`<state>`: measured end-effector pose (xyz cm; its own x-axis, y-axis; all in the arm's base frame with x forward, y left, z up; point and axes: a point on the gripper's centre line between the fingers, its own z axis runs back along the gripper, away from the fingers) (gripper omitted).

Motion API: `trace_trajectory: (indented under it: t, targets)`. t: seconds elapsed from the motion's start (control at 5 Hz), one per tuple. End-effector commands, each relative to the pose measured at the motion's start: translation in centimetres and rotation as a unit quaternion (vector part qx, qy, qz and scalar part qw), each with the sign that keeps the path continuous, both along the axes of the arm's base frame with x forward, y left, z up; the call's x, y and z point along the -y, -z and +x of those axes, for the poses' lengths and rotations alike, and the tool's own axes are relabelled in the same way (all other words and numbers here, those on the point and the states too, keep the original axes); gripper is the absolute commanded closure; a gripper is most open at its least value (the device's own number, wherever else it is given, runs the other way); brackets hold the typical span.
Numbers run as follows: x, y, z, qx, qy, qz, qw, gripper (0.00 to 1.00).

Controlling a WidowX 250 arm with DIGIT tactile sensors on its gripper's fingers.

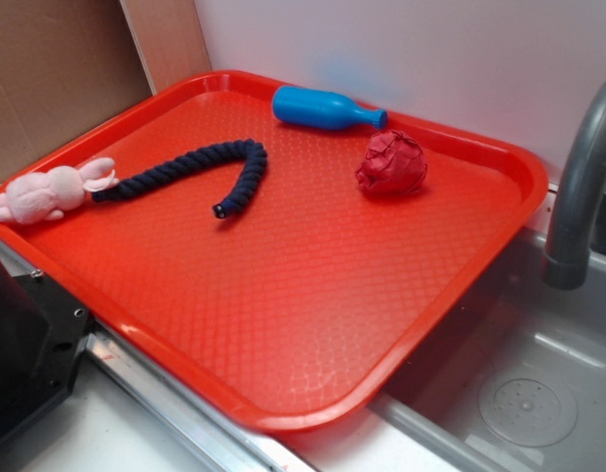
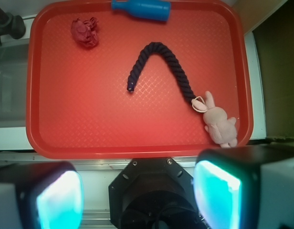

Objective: Grab the red paper.

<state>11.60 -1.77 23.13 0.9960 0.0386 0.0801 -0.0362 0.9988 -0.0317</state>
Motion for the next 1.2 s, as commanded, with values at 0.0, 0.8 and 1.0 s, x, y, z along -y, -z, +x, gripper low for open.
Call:
trace_trajectory:
  t: [0.0, 0.8, 1.0]
  targets:
    - [5.6, 7.6, 6.5, 0.064, 0.082, 0.022, 0.994, 0.0]
    - [9.6, 16.9, 19.0, 0.136, 0.131, 0.012, 0.982, 0.0]
    - [9.4, 18.5, 20.3, 0.128, 0.142, 0.035, 0.981, 0.0]
